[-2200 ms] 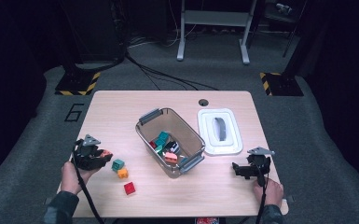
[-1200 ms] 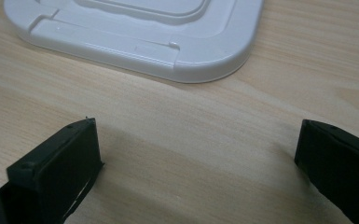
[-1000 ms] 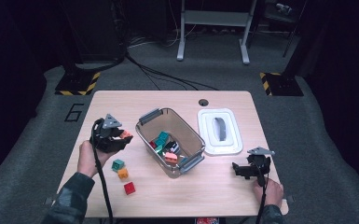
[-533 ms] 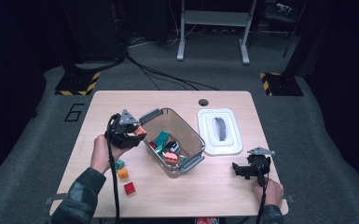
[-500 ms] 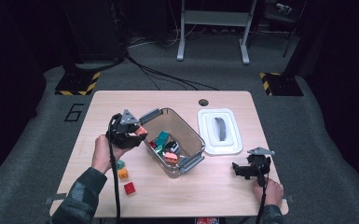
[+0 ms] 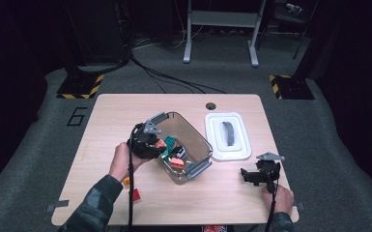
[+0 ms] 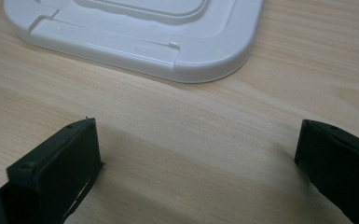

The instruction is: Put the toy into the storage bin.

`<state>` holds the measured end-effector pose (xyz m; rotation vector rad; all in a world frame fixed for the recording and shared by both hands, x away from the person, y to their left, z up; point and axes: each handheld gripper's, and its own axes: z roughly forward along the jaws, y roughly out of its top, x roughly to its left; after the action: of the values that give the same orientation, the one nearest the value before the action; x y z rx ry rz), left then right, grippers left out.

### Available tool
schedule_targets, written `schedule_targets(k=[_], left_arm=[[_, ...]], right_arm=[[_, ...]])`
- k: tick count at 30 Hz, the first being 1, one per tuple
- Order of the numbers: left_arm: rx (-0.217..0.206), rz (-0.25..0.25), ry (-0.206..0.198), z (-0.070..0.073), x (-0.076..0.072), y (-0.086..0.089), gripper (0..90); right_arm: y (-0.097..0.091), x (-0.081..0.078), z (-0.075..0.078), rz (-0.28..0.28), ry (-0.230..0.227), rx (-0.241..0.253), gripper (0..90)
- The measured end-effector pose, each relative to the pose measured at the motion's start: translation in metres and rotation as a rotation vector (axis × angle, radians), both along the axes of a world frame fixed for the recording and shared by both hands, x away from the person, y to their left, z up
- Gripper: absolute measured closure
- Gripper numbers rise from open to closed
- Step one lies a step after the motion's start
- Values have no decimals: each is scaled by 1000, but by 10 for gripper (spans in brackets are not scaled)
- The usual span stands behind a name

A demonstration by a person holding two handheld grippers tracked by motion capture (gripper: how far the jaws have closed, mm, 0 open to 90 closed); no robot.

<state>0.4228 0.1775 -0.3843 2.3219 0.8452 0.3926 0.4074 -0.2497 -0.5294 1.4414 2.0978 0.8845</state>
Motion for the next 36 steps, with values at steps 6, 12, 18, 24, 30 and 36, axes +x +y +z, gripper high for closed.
schedule_targets(k=[6, 12, 18, 24, 30, 36], left_arm=[[13, -10, 29, -3, 2, -3, 585], [18, 3, 49, -5, 2, -4, 527], [0, 28, 9, 5, -5, 8, 313], [-23, 89, -44, 14, -16, 32, 176], [-11, 150, -64, 12, -23, 60, 135], [-7, 206, -51, -2, -27, 85, 100]], right_arm=[[0, 0, 0, -4, 0, 2, 0], [1, 0, 0, -6, 0, 4, 0], [0, 0, 0, 0, -1, -3, 0], [0, 0, 0, 0, 0, 0, 0], [0, 0, 0, -2, 0, -1, 0], [1, 0, 0, -6, 0, 4, 0]])
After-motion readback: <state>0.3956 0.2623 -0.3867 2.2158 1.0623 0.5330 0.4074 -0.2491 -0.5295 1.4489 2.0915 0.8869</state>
